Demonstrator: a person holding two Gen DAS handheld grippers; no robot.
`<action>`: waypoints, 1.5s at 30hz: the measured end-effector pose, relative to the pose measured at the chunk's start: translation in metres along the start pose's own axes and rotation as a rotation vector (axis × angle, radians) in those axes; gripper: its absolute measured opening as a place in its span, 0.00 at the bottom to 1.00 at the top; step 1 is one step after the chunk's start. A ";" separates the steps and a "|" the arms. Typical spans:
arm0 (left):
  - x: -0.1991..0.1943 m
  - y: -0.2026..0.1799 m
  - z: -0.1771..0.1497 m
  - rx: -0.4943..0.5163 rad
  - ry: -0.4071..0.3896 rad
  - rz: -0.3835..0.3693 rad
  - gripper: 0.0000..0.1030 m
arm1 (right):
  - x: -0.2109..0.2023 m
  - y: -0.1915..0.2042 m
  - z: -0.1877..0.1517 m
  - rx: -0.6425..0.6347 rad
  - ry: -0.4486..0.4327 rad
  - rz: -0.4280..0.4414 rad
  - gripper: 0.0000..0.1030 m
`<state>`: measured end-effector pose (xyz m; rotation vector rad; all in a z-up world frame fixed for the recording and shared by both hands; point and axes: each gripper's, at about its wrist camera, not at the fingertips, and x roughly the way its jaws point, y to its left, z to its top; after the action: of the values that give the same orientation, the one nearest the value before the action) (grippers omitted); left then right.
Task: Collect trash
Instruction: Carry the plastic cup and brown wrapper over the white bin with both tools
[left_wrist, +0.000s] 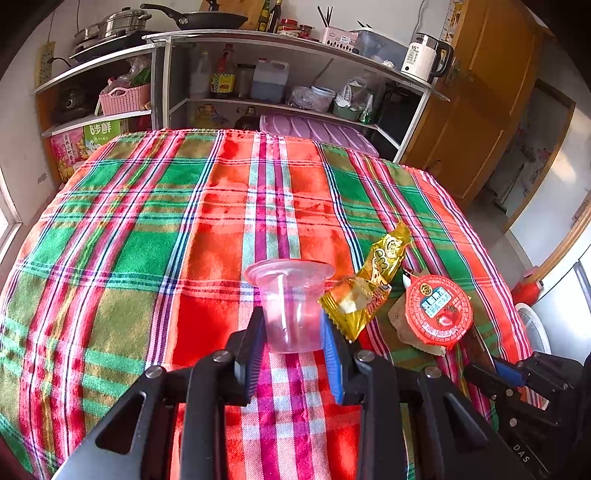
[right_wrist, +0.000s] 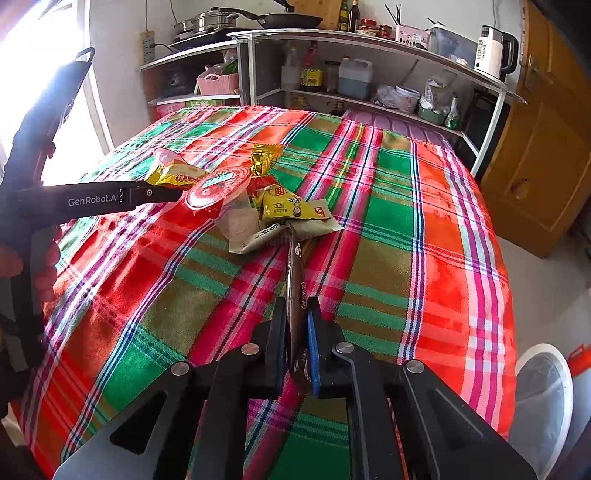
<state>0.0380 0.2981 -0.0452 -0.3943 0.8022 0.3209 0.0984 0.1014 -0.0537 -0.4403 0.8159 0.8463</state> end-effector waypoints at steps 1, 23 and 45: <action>-0.003 -0.001 -0.001 0.003 -0.005 -0.002 0.30 | -0.001 0.001 -0.001 -0.004 0.000 0.000 0.10; -0.056 0.004 -0.027 0.012 -0.064 -0.019 0.30 | -0.034 -0.010 -0.021 0.102 -0.076 0.044 0.08; -0.081 -0.121 -0.027 0.212 -0.086 -0.216 0.30 | -0.110 -0.073 -0.065 0.280 -0.177 -0.065 0.08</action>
<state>0.0194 0.1692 0.0248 -0.2628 0.6944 0.0496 0.0835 -0.0371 -0.0061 -0.1417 0.7386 0.6879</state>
